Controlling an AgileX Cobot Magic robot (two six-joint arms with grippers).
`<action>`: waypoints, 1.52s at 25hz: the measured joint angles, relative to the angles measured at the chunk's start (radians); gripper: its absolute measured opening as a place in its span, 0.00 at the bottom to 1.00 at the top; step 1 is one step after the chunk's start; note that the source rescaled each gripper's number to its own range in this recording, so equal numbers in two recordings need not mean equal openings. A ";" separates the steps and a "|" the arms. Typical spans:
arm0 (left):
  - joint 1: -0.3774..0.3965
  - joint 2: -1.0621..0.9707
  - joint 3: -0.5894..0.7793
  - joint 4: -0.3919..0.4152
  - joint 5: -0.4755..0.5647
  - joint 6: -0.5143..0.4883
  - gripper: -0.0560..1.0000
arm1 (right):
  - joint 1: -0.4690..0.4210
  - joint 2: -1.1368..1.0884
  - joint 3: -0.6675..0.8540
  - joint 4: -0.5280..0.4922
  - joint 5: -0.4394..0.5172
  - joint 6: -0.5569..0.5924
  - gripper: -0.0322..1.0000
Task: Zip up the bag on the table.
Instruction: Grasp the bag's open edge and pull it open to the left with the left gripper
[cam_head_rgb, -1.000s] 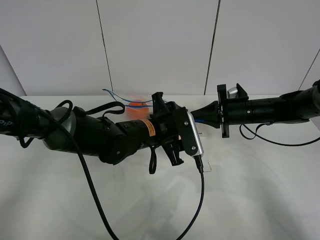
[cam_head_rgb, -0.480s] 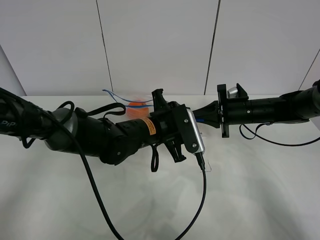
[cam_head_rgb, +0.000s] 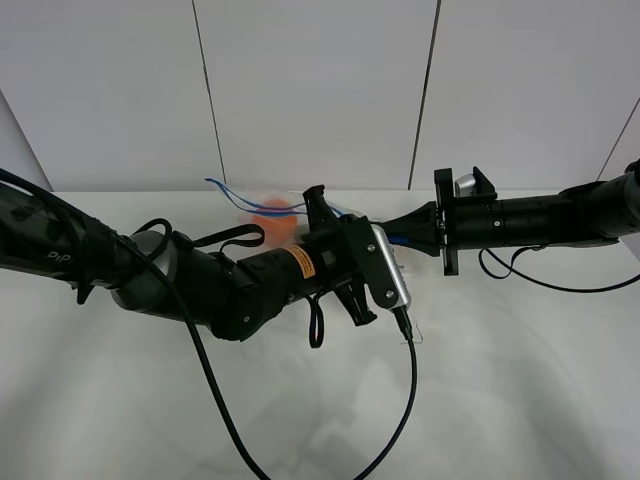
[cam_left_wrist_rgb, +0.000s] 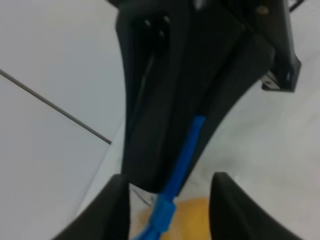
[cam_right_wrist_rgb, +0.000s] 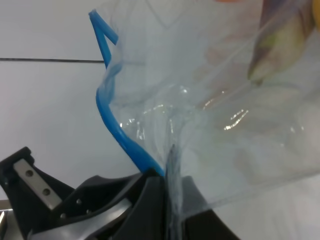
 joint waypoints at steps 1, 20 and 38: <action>0.000 0.000 0.000 0.000 -0.005 0.000 0.32 | 0.000 0.000 0.000 0.000 0.000 0.000 0.03; 0.001 0.000 0.000 -0.010 -0.012 0.012 0.06 | 0.000 0.000 0.000 0.000 -0.014 0.001 0.03; 0.029 0.000 0.000 -0.113 -0.012 0.237 0.06 | 0.003 0.000 -0.003 0.037 -0.021 0.002 0.03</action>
